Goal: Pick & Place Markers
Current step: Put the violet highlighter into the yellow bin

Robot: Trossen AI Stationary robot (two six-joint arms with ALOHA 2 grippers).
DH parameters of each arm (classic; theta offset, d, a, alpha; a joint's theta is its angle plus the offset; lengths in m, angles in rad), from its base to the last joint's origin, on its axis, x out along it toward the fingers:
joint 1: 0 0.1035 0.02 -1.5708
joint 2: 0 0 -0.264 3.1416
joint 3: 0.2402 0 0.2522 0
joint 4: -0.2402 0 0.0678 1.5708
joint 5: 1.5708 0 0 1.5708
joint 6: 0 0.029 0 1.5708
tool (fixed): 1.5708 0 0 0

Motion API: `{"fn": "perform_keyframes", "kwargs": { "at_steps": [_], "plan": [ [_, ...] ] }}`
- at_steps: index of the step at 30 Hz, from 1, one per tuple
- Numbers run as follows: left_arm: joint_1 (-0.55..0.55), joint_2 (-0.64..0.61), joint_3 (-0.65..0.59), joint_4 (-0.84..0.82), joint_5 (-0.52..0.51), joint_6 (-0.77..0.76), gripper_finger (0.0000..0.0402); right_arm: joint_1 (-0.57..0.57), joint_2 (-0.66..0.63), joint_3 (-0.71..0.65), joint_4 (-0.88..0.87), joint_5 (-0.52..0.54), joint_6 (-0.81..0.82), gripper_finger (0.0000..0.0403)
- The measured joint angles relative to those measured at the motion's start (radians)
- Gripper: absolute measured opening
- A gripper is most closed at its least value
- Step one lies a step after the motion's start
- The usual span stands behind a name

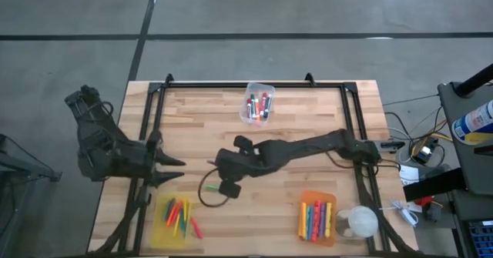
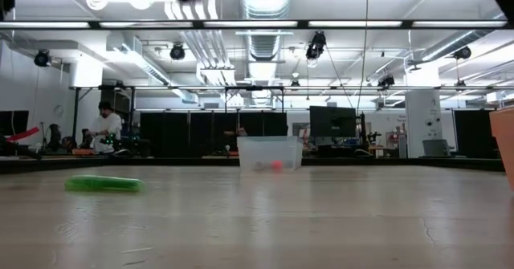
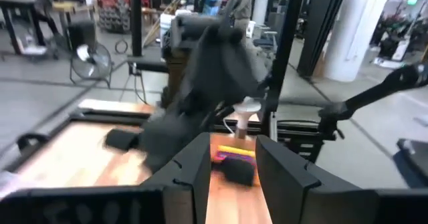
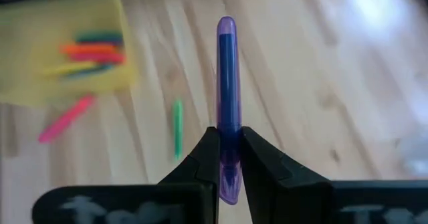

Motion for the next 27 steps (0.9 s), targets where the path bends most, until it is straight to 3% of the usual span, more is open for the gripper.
{"fn": "perform_keyframes", "kwargs": {
  "at_steps": [7,18,27],
  "plan": [
    [0.0,-0.017,0.0,0.001,-0.046,0.074,0.0114,0.044,-0.124,0.002,0.107,0.087,-0.107,0.0032],
    [0.001,0.0,0.0,0.004,-0.144,0.017,0.0114,0.067,-0.137,0.001,0.233,0.09,-0.151,0.0032],
    [0.002,0.008,0.0,0.006,-0.095,-0.014,0.0115,0.081,-0.137,0.001,0.347,0.084,-0.2,0.0032]
  ]
}}
